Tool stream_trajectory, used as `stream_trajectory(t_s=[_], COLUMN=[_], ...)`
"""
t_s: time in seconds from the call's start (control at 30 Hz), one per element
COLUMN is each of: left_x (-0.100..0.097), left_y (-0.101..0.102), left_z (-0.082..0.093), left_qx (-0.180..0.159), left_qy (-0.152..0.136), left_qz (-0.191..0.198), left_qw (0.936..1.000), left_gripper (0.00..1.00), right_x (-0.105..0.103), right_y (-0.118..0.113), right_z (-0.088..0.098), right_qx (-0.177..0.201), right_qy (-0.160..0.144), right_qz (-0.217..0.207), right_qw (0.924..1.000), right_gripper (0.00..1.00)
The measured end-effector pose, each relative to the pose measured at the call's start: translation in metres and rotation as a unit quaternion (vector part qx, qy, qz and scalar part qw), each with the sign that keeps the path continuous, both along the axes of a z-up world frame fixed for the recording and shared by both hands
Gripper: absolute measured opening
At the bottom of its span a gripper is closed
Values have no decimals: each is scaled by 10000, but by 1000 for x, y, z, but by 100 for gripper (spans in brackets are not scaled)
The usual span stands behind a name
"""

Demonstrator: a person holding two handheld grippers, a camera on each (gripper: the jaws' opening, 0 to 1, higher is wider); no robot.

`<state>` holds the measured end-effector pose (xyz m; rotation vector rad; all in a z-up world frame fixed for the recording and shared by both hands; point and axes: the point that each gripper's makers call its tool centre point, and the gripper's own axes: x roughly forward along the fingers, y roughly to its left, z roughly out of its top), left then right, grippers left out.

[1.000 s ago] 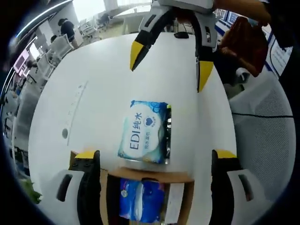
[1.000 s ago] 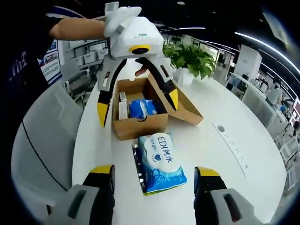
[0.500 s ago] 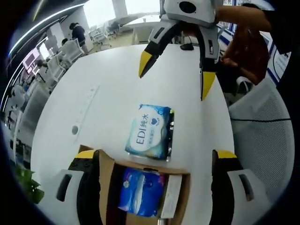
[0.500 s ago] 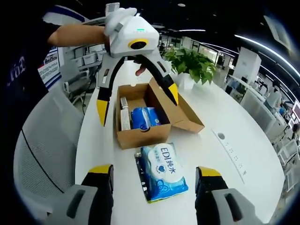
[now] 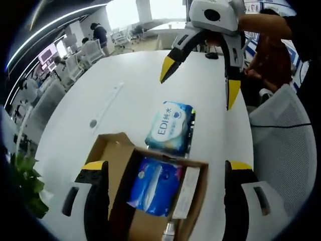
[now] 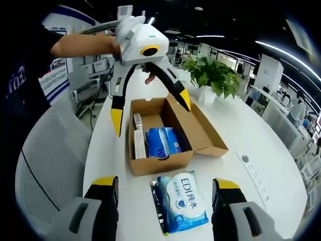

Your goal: Operate the shoe box by opening the lid, removing the specified soft item, and placing it in the target area until the item is outside and the box remains undamaged.

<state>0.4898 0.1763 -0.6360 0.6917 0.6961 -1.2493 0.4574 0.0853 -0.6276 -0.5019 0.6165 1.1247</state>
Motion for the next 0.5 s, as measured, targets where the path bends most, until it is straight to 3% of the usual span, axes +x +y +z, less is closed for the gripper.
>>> stream_trajectory(t_s=[0.2, 0.5], left_x=[5, 11], left_y=[16, 35], left_z=[-2, -6], left_qx=[-74, -205], left_qy=[-85, -274], left_qz=[148, 388], left_qw=[9998, 9987], left_gripper=[91, 79], right_x=[6, 12], right_y=[22, 49], right_z=[8, 2], right_qx=[170, 185], right_qy=[-103, -196], right_qz=[32, 135], right_qw=[9998, 9995], right_gripper=[74, 72])
